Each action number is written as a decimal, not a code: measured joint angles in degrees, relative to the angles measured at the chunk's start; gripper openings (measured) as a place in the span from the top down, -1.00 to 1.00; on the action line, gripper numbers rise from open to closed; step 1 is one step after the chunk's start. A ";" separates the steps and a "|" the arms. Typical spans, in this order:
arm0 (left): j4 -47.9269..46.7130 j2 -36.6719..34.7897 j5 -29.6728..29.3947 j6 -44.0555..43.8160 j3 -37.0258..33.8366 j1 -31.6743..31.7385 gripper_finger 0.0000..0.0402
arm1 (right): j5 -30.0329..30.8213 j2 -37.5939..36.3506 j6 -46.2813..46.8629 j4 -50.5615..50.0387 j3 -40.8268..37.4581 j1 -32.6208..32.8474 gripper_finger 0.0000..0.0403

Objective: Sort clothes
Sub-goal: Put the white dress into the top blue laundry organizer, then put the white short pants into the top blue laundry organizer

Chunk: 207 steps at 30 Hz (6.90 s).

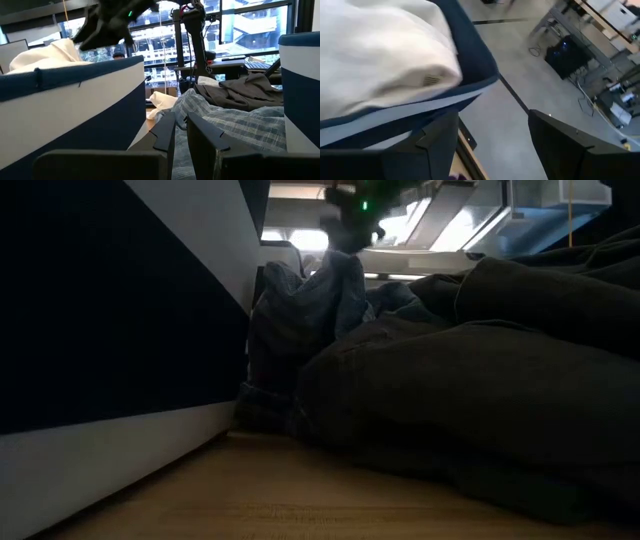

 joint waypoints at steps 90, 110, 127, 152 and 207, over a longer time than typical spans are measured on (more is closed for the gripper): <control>-1.52 0.00 0.00 -3.66 0.00 -0.01 0.80 | -11.90 -28.70 42.80 -20.58 -51.26 -9.31 -0.20; -1.47 0.00 -0.02 -1.13 0.00 -0.01 0.80 | -10.54 -28.70 31.99 -10.99 -54.72 -9.27 0.83; -1.47 0.00 -0.02 -1.17 0.00 0.00 0.80 | -6.05 -29.14 27.06 -13.17 -36.28 -5.88 0.92; -1.45 0.00 -0.02 -1.26 0.00 -0.02 0.80 | -2.91 -28.90 10.70 30.75 -26.91 1.40 0.90; -1.40 0.00 -0.01 0.34 0.00 -0.01 0.80 | -32.81 8.28 17.09 39.92 5.33 1.64 0.15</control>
